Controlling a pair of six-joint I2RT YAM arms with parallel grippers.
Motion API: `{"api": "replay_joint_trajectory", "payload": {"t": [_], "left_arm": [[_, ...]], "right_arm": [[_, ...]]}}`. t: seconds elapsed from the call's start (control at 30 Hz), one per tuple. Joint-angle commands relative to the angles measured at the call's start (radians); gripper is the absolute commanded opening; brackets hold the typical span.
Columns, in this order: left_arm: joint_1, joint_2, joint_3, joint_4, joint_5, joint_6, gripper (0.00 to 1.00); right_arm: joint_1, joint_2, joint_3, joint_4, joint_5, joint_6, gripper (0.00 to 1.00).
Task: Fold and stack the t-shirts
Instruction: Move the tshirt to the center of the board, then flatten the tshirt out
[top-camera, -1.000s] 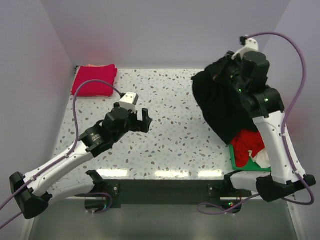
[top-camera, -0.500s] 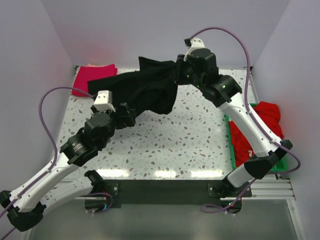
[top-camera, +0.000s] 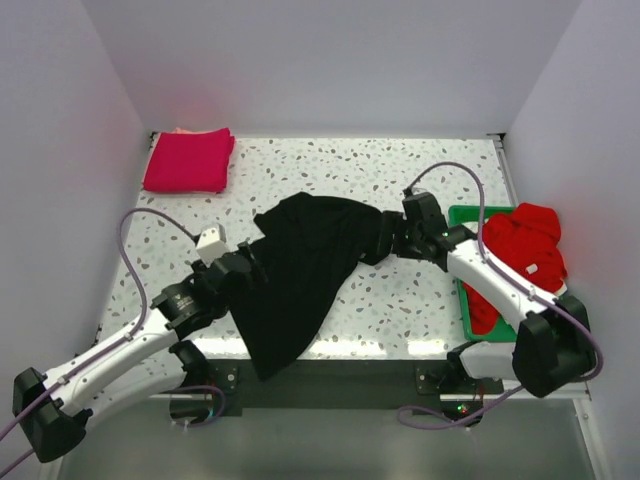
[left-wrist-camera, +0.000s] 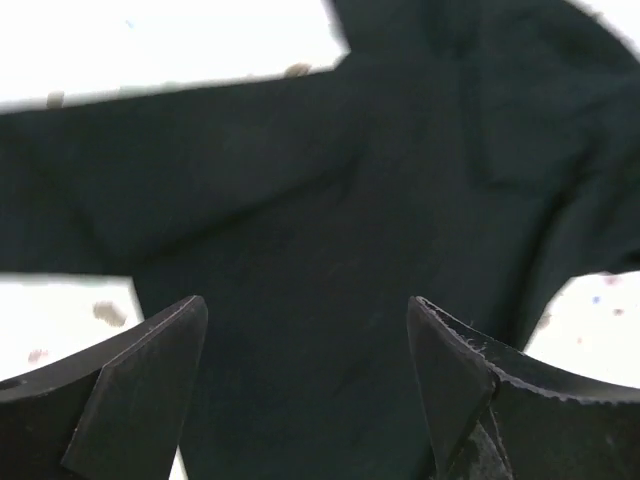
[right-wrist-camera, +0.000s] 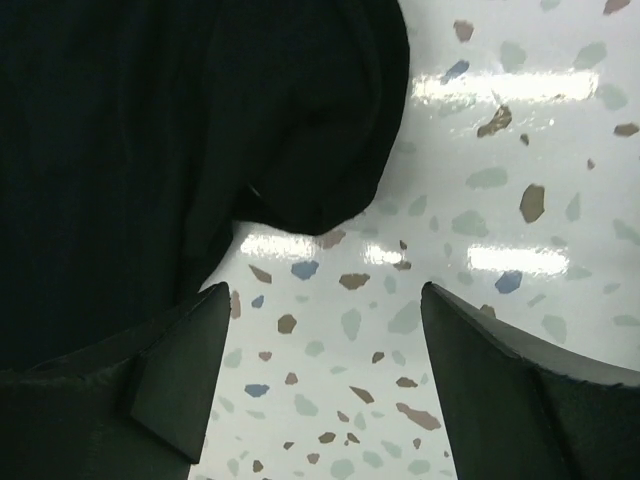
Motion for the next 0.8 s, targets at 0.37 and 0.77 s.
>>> {"api": "replay_joint_trajectory", "payload": {"t": [0.37, 0.77], "left_arm": [[0.007, 0.220, -0.209, 0.068, 0.059, -0.442, 0.83], [0.423, 0.447, -0.183, 0.353, 0.183, -0.273, 0.73]], "right_arm": [[0.072, 0.088, 0.022, 0.225, 0.002, 0.001, 0.80], [0.103, 0.402, 0.434, 0.111, 0.132, -0.073, 0.80]]}}
